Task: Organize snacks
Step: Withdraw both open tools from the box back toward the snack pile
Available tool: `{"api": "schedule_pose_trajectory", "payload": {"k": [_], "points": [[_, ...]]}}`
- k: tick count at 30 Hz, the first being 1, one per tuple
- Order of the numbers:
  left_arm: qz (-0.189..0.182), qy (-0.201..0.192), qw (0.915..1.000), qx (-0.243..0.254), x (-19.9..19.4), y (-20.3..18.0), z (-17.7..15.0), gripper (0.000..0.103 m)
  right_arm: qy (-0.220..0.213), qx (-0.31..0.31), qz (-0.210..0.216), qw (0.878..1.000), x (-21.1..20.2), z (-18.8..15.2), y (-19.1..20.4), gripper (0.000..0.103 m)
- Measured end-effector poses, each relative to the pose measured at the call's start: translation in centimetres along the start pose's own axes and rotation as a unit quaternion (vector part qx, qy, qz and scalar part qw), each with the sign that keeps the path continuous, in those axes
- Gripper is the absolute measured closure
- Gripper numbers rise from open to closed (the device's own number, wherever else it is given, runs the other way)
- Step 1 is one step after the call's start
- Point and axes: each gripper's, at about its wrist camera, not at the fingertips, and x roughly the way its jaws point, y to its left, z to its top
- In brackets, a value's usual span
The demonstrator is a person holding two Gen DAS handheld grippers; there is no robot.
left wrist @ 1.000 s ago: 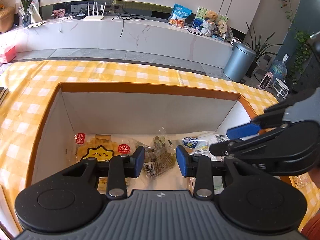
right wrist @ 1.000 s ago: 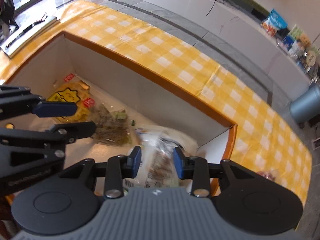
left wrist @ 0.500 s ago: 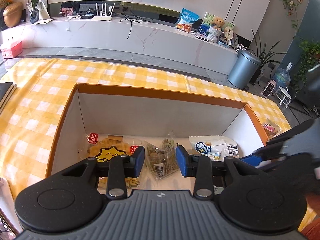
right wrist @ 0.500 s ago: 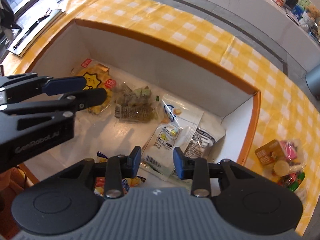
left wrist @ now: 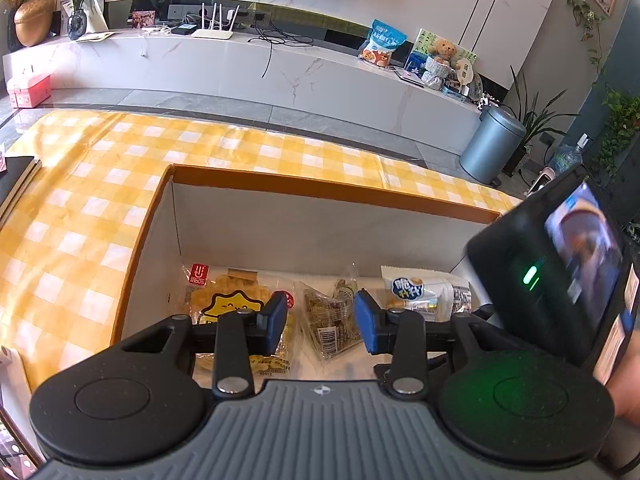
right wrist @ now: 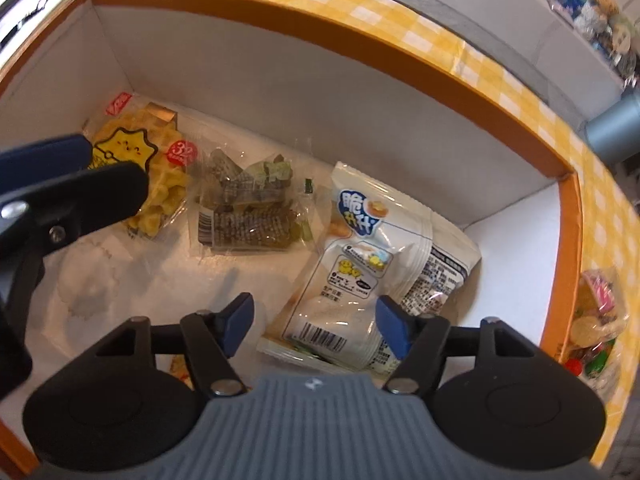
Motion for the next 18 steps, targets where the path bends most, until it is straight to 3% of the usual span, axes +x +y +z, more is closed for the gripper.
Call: {"api": "schedule_pose_trajectory", "payload": {"k": [4,6,7,8,11,15,18], "points": [[0.004,-0.005,1.0000,0.001,-0.2,0.1,0.0,0.056,-0.012,-0.027,-0.043,0.999,-0.2,-0.4,1.1,0.059],[0.001,-0.008,1.0000,-0.001,-0.3,0.1,0.1,0.056,-0.015,-0.023,-0.030,0.999,-0.6,-0.7,1.0,0.089],[0.002,-0.008,1.0000,0.000,-0.2,0.1,0.1,0.056,-0.015,-0.021,-0.028,0.999,-0.8,-0.8,0.9,0.099],[0.003,-0.007,1.0000,0.002,-0.2,0.0,0.1,0.056,-0.018,-0.017,-0.017,1.000,-1.0,-1.0,0.7,0.103],[0.000,-0.003,1.0000,0.008,-0.1,-0.2,-0.1,0.056,-0.021,-0.015,-0.019,1.000,-1.3,-1.6,0.2,0.103],[-0.033,-0.010,0.9993,0.016,-0.4,-0.6,-0.1,0.056,-0.040,0.005,0.006,0.999,-3.3,-2.6,-1.6,0.103],[-0.046,-0.021,0.9982,0.032,-0.9,-1.3,-0.3,0.055,-0.083,0.013,0.032,0.996,-6.5,-3.9,-3.2,0.103]]}}
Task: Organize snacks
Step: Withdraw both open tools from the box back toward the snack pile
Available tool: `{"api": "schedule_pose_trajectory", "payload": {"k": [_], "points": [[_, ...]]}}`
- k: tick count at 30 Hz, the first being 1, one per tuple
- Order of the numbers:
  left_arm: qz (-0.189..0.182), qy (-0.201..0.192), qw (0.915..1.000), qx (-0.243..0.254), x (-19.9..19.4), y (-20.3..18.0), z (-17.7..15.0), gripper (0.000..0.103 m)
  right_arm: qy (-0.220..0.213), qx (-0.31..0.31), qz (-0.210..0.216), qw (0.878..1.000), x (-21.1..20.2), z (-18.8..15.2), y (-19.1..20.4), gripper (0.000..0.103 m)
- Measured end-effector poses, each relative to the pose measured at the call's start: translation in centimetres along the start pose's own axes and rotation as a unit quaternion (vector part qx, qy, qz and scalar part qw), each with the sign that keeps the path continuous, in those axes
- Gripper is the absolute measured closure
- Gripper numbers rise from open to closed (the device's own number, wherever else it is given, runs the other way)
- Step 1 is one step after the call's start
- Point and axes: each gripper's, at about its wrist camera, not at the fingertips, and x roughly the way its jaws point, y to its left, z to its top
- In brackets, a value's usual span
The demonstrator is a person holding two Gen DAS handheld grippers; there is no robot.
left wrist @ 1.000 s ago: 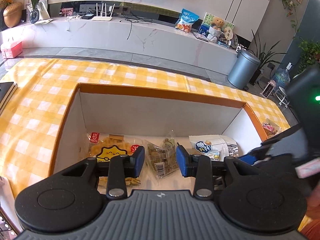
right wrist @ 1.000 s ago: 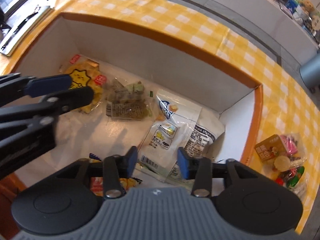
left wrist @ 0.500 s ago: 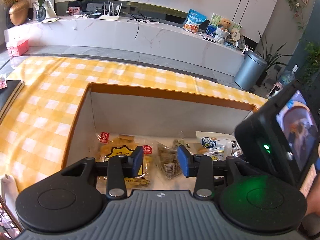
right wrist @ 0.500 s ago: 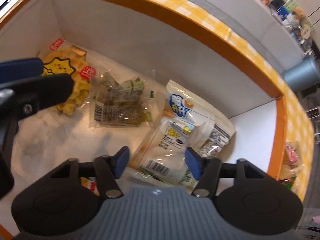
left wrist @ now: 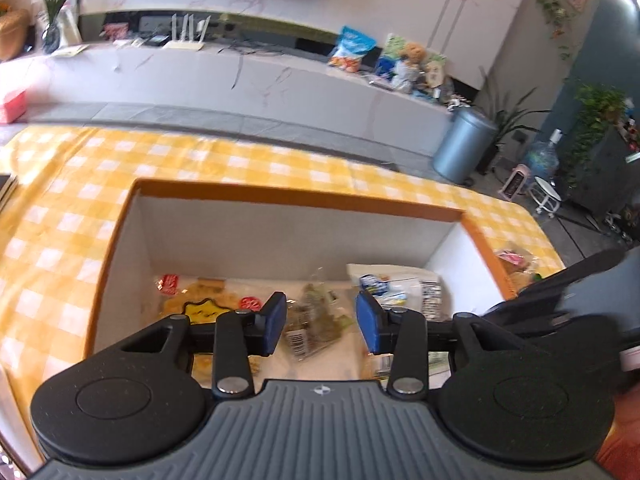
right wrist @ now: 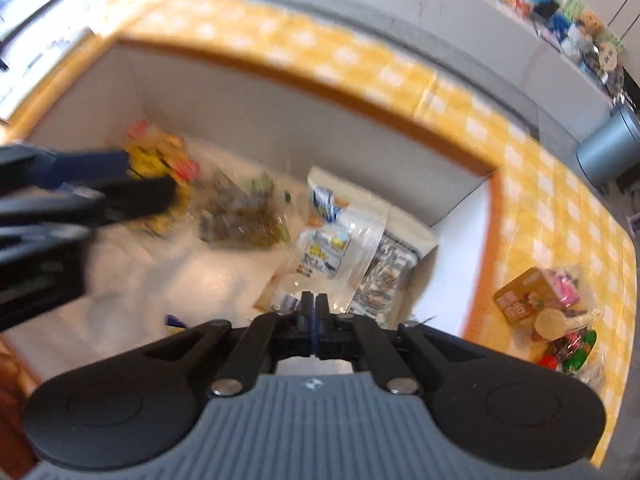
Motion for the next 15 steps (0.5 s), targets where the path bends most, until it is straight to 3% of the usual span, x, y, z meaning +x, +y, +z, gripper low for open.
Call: {"api": "schedule_pose_trajectory", "payload": {"k": [4,8,15], "points": [[-0.018,-0.026,0.9988,0.038,-1.3,-2.1,-0.6,0.050,-0.081,0.015,0.010,0.997,-5.3,-2.3,-1.7,0.103],[-0.051,-0.054,0.9950,0.066,-2.7,-5.0,-1.0,0.048,-0.143,0.073,0.013,0.987,-9.4,-6.5,-6.1,0.103],[-0.092,-0.090,0.9827,0.133,-4.1,-12.0,-1.8,0.045,-0.186,0.199,-0.034,0.962,-12.2,-15.7,-13.1,0.098]]}}
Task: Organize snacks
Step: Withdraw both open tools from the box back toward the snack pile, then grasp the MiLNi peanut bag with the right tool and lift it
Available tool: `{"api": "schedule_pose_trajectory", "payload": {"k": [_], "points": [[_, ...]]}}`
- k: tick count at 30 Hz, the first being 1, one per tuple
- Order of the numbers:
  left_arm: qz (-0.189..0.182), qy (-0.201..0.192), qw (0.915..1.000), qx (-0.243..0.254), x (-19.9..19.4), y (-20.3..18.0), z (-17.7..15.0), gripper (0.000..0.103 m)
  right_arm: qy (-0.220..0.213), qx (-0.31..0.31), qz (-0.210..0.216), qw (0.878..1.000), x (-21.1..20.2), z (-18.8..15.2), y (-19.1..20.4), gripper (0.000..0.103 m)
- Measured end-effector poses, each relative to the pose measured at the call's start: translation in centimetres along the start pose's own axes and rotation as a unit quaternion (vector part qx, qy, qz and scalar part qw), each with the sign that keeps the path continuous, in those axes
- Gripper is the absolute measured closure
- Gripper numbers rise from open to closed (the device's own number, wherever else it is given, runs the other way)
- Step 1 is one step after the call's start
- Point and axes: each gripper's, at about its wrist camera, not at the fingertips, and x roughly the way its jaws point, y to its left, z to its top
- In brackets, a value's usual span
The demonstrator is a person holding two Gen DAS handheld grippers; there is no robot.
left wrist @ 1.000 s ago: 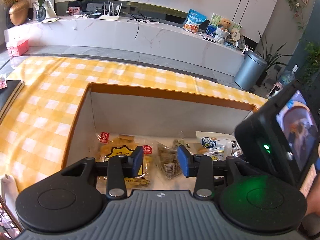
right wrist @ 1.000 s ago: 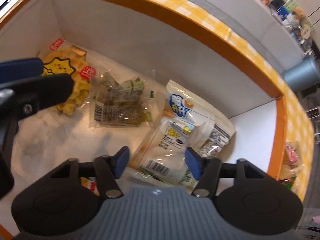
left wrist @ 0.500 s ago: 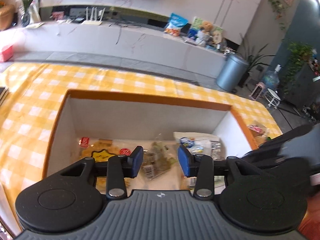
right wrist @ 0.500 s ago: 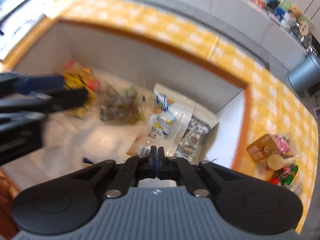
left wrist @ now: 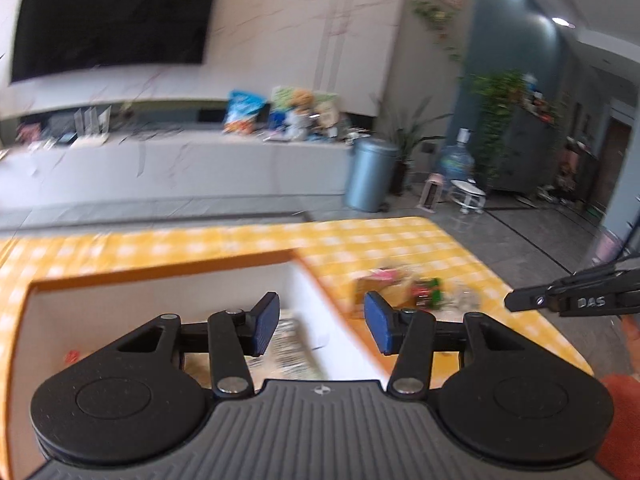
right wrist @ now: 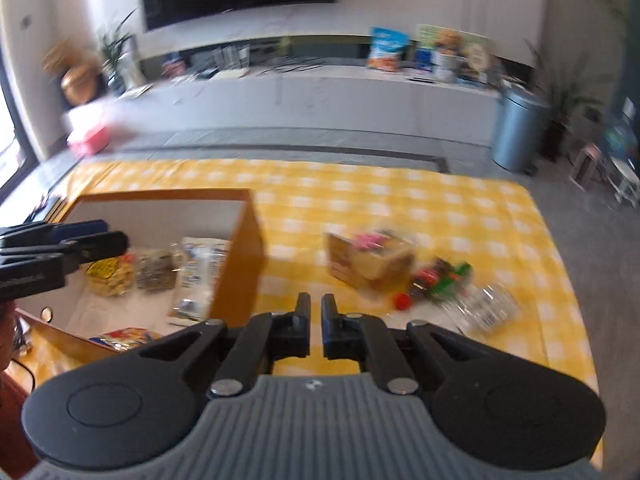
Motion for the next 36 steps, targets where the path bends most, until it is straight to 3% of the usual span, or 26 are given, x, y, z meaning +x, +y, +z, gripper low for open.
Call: {"api": "schedule_pose_trajectory", "payload": {"k": [2,5,7,10,12,14,18,21,34,36], "points": [[-0.015,0.004,0.9998,0.013,0.6,-2.3,0.1,0.045,-0.003,0.034,-0.016,0.999,-0.8,-1.7,-2.6,0.095],[-0.041,0.020,0.9984,0.033,2.1,-5.3,-0.1,0.044,-0.004,0.074,-0.048,0.996,-0.9,-4.2,-5.9,0.073],[-0.050,0.038,0.9967,0.052,3.4,-7.2,-0.6,0.042,0.003,0.092,-0.081,0.992,-0.7,-5.7,-7.6,0.067],[-0.059,0.062,0.9938,0.071,5.5,-9.4,-1.2,0.037,0.027,0.103,-0.115,0.988,0.2,-7.5,-10.0,0.047],[-0.064,0.076,0.9917,0.081,7.0,-10.7,-1.5,0.028,0.035,0.111,-0.122,0.986,0.9,-8.3,-11.2,0.022],[-0.063,0.088,0.9896,0.095,8.2,-11.8,-2.1,0.021,0.037,0.116,-0.128,0.984,1.7,-8.7,-12.1,0.014],[-0.051,0.105,0.9853,0.125,11.1,-13.5,-2.7,0.016,0.035,0.110,-0.144,0.983,3.9,-9.0,-13.2,0.008],[-0.051,0.116,0.9820,0.139,12.9,-14.2,-2.9,0.016,0.045,0.131,-0.125,0.983,5.8,-9.0,-14.2,0.008],[-0.054,0.154,0.9766,0.140,18.0,-14.5,-3.1,0.016,0.089,0.148,-0.105,0.979,10.7,-9.0,-16.3,0.008],[-0.056,0.157,0.9762,0.138,18.7,-14.6,-3.0,0.016,0.093,0.136,-0.111,0.980,11.2,-8.8,-16.1,0.013]]}}
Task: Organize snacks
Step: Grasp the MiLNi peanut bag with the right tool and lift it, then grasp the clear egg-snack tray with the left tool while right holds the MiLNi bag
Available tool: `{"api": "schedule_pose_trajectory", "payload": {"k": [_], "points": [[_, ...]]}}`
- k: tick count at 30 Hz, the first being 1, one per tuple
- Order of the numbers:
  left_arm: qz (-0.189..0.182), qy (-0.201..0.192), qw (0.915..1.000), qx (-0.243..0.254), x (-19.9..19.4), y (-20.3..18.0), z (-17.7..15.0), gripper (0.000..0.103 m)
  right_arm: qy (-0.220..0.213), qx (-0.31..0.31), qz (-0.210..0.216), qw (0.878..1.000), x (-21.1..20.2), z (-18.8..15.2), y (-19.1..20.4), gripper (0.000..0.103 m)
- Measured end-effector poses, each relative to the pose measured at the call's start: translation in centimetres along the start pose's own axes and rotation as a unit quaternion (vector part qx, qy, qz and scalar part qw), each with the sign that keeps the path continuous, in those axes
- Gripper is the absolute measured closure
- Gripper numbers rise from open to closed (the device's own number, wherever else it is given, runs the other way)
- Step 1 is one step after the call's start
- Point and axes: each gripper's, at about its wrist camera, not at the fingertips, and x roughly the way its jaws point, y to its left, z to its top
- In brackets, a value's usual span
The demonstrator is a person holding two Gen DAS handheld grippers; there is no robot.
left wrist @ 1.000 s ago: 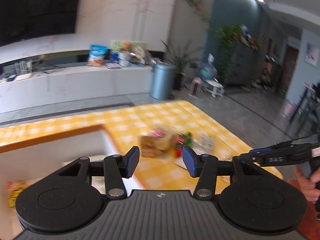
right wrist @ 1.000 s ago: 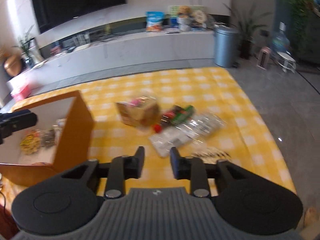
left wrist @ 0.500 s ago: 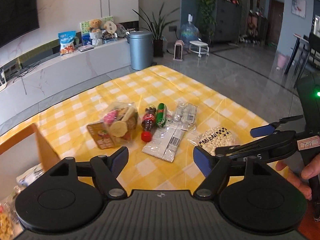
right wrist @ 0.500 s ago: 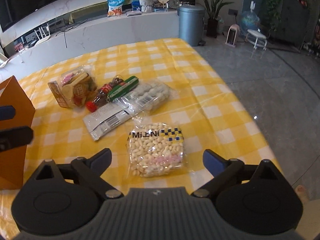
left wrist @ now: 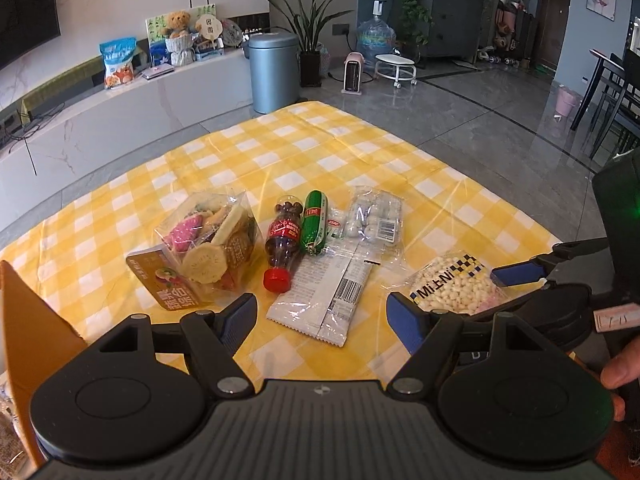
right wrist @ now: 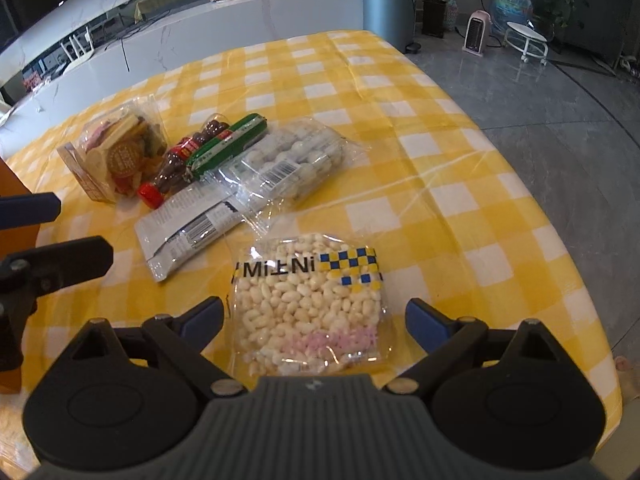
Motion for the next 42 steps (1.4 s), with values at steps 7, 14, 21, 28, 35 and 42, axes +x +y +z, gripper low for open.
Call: {"api": "schedule_pose_trajectory", "payload": {"k": [7,14,21,28,35,42], "points": [[-0.010,-0.006,0.9999,0.012,1.3,-0.6,0.8,0.016,-0.001,-0.005,0.002,1.000,0.2,0.1,-0.2,0.024],[-0.032,-0.011,0.9990,0.030,3.1,-1.9,2.5,0.016,-0.020,0.100,-0.058,0.993,-0.4,0.4,-4.5,0.025],[-0.056,0.003,0.9983,-0.010,6.3,-3.5,4.9,0.016,-0.075,0.164,-0.110,0.977,-1.9,0.7,-7.6,0.025],[-0.026,0.031,0.9967,-0.071,10.4,-5.7,6.9,0.016,-0.075,0.201,-0.109,0.971,-1.5,1.4,-9.7,0.025],[0.032,0.044,0.9965,-0.062,13.1,-7.3,7.5,0.015,-0.071,0.239,-0.097,0.964,-1.2,1.2,-11.3,0.025],[0.089,0.039,0.9948,-0.029,14.1,-8.7,7.0,0.011,-0.068,0.240,-0.083,0.965,-1.1,1.1,-11.1,0.024]]}}
